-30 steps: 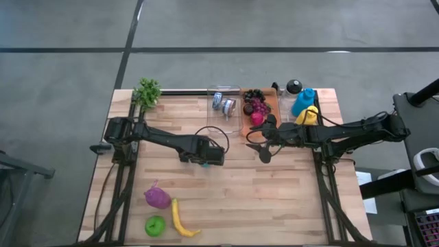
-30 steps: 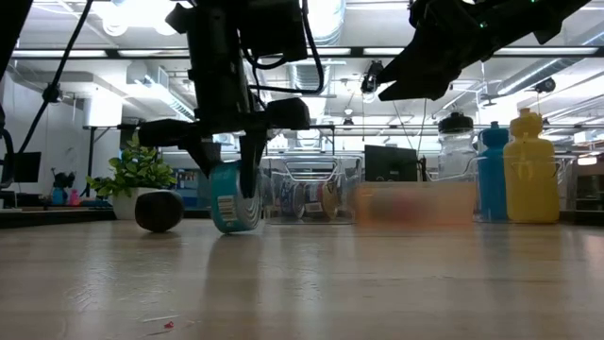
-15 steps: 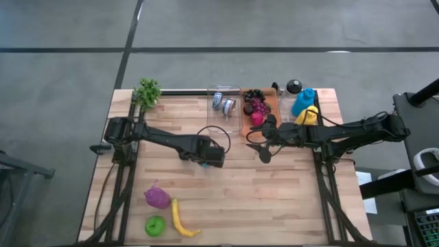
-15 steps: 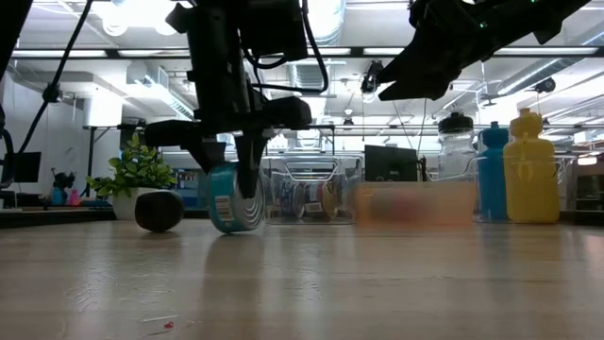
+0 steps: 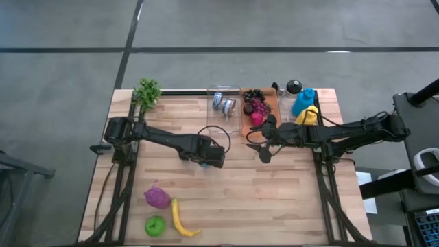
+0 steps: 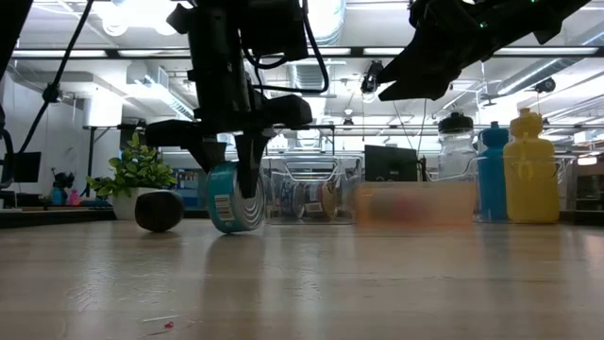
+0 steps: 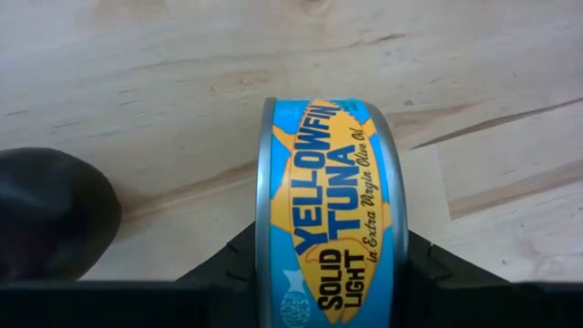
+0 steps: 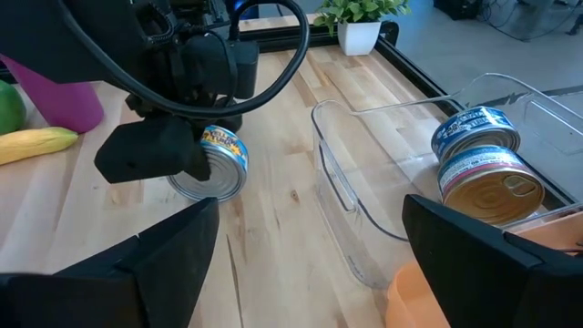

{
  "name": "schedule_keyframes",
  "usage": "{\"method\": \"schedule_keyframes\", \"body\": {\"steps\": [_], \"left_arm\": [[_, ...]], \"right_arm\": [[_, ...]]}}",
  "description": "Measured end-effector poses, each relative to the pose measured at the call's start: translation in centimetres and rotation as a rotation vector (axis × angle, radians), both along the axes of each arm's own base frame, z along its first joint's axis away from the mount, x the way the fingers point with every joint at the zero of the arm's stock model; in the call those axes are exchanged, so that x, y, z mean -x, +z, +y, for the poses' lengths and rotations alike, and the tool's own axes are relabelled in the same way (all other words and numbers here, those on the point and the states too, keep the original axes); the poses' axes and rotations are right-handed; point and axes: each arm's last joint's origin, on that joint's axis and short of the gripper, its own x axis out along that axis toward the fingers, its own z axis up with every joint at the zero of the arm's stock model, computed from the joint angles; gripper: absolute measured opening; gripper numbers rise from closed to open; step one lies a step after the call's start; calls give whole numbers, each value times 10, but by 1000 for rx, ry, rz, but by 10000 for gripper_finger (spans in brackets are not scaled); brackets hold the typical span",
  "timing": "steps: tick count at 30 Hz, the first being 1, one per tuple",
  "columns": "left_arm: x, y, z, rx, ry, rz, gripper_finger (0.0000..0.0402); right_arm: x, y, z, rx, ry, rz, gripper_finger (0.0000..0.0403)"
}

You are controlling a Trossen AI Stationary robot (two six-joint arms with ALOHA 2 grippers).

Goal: Pick & Place Food Item
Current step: Put the yellow and blue tuna can into the left transparent bin

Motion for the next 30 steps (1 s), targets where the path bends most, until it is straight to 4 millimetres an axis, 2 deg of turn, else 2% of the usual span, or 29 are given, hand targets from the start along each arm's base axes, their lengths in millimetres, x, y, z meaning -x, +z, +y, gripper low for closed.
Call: {"method": "schedule_keyframes", "body": {"steps": [5,20,30], "left_arm": [[0,0,1,0,1,0,133],[1,0,2,6,-5,13,133],[1,1,6,21,-76,25,133]], "right_arm": [[0,0,0,0,0,0,350],[0,0,0,0,0,0,329],[0,0,0,0,0,0,344]]}}
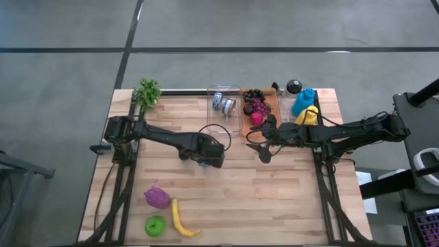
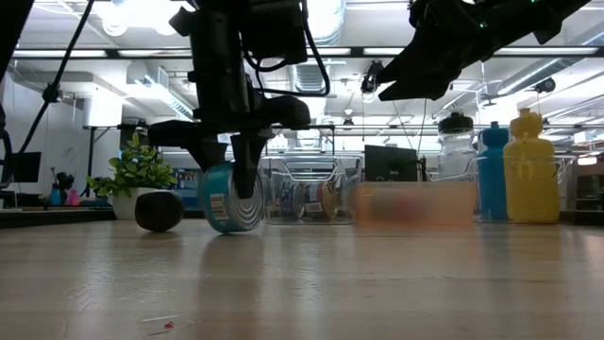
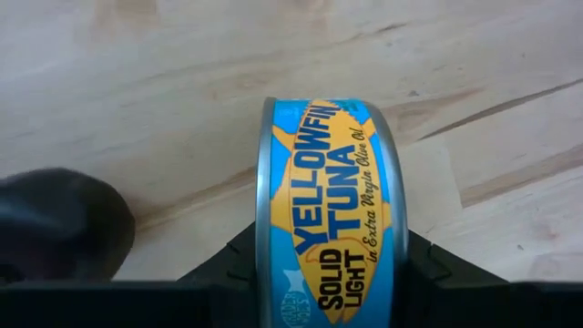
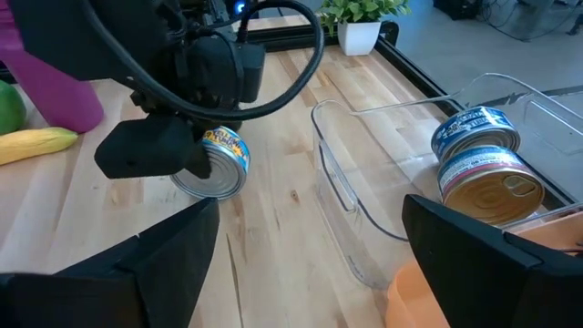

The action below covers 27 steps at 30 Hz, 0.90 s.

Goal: Pick & Place Food Item
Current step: Put the yellow and blue tuna can into the left transparent bin

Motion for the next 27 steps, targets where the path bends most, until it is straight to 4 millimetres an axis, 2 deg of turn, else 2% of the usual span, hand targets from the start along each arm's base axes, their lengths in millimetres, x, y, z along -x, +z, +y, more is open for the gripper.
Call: {"method": "schedule_keyframes", "body": {"steps": [10,20,27], "left_arm": [[0,0,7,51,-52,9,134],[0,0,25,110,0,6,136],[0,1,33,121,-6,5,135]], "right_arm": [[0,0,0,0,0,0,342],[0,0,0,0,0,0,329],[0,0,0,0,0,0,339]]}}
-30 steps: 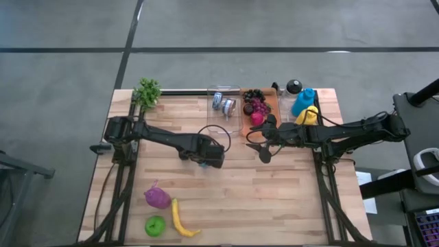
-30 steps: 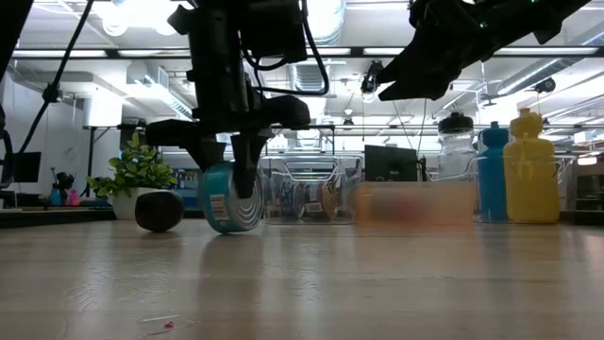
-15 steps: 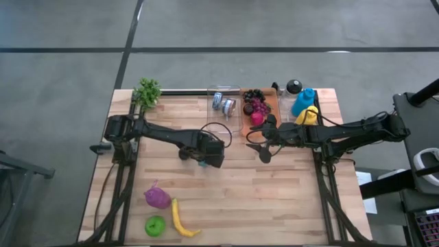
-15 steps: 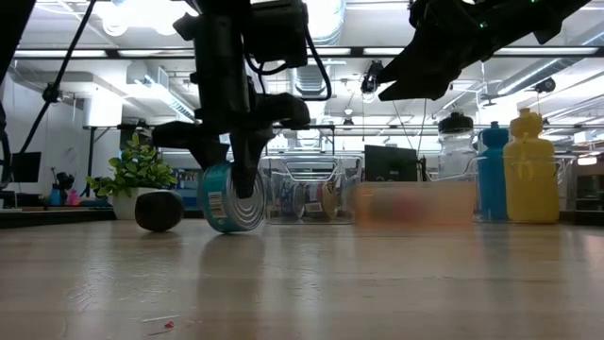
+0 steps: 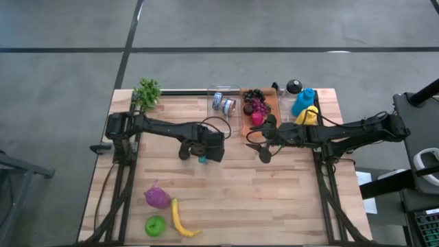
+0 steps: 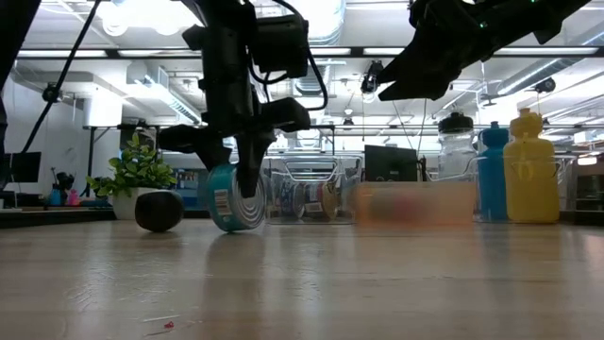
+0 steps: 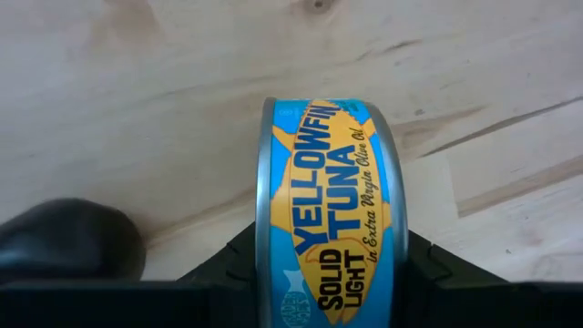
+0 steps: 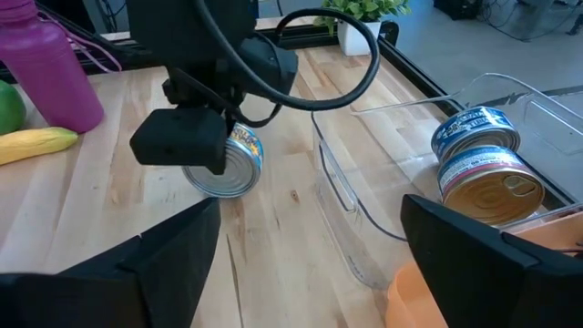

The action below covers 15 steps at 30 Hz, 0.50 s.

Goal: Pick & Place Food Item
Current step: Put the yellow and blue tuna can into the left transparent bin

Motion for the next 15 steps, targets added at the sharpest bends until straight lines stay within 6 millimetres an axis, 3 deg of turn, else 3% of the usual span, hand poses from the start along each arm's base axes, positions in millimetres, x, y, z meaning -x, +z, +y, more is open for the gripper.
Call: {"method": "schedule_keyframes", "body": {"steps": [5,15], "left_arm": [[1,9,0,-14,-55,-2,135],[21,73,0,-76,-151,-110,135]], "right_arm": [[0,0,0,0,0,0,348],[0,0,0,0,0,-1,338]]}}
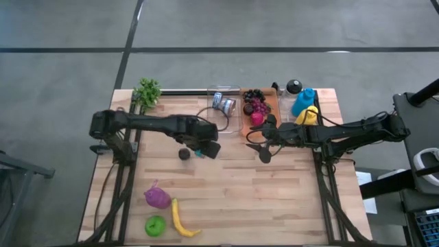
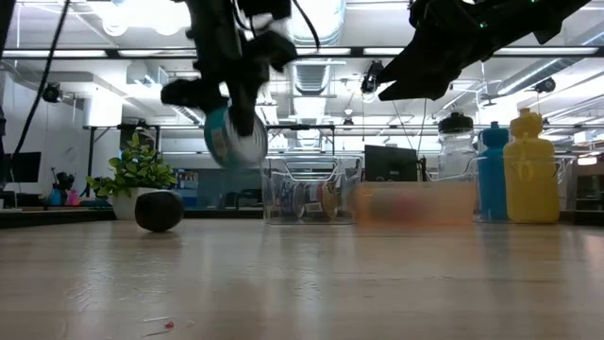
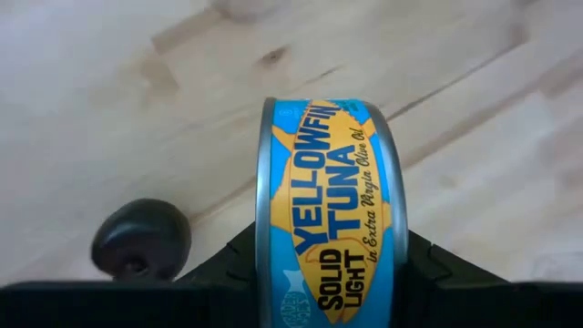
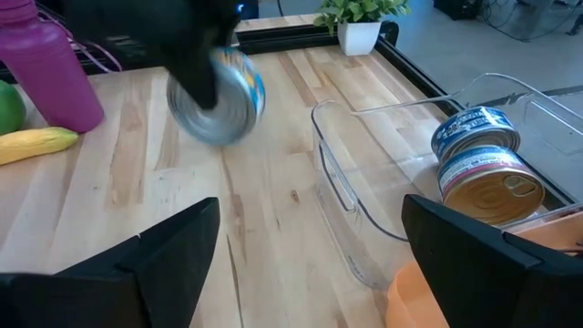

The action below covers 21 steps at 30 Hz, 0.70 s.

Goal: Pick & Place Food Item
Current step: Put the yellow and blue tuna can into the left transparent bin

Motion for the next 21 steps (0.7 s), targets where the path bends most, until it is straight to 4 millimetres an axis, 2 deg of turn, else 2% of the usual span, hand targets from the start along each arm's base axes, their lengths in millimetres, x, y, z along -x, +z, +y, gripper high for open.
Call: {"method": "schedule_keyframes", "body": {"steps": [8,12,16,21], "left_arm": [[25,39,3,-20,-27,-93,135],[31,52,13,-92,-119,-136,134],[28,66,27,-249,-230,-187,134],[12,76,47,-379,-347,-289,134]], "right_arm": [[0,0,0,0,0,0,329],[0,0,0,0,0,0,333],[0,0,0,5,-1,-1,341],[0,0,-2,-26,-66,-16,350]]}}
